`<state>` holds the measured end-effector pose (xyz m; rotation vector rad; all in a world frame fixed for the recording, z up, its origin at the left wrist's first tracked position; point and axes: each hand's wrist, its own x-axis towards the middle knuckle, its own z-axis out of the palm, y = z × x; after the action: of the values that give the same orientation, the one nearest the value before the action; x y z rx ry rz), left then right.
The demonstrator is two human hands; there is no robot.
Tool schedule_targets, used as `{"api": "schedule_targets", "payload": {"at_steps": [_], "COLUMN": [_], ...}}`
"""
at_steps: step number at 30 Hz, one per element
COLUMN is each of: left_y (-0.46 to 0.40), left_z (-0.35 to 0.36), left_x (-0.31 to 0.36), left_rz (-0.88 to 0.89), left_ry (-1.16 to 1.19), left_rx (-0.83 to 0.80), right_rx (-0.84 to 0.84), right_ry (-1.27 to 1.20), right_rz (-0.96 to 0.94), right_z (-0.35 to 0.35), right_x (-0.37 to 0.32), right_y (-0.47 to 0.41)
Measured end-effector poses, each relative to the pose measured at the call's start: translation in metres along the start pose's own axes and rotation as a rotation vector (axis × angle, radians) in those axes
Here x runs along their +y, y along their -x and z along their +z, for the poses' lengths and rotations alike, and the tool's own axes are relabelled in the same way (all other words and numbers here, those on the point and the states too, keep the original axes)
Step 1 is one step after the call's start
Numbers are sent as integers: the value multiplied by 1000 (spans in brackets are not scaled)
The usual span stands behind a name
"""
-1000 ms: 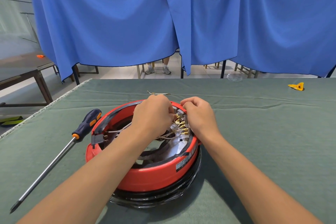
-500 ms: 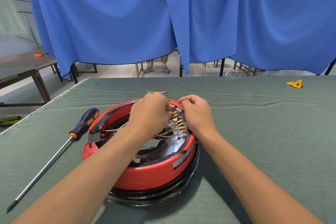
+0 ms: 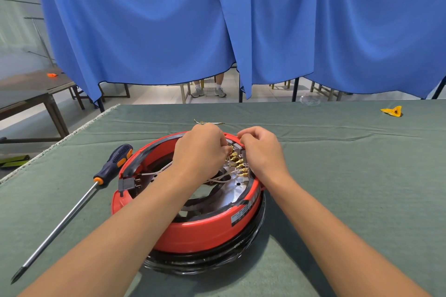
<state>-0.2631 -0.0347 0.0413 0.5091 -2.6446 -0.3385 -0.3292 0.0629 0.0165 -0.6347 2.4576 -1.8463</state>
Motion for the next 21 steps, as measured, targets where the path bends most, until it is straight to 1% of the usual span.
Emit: {"api": "schedule_targets", "payload": {"at_steps": [12, 21], "left_y": [0, -1], "left_z": [-2, 0], "left_x": [-2, -1], "left_rz": [-2, -4], "left_ry": [40, -2], "left_rx": [-49, -38], "right_rx": [1, 6], "right_ry": [-4, 6], "right_rz": [0, 1], "right_z": [0, 1], "right_x": [1, 1], "right_y": [-1, -1]}}
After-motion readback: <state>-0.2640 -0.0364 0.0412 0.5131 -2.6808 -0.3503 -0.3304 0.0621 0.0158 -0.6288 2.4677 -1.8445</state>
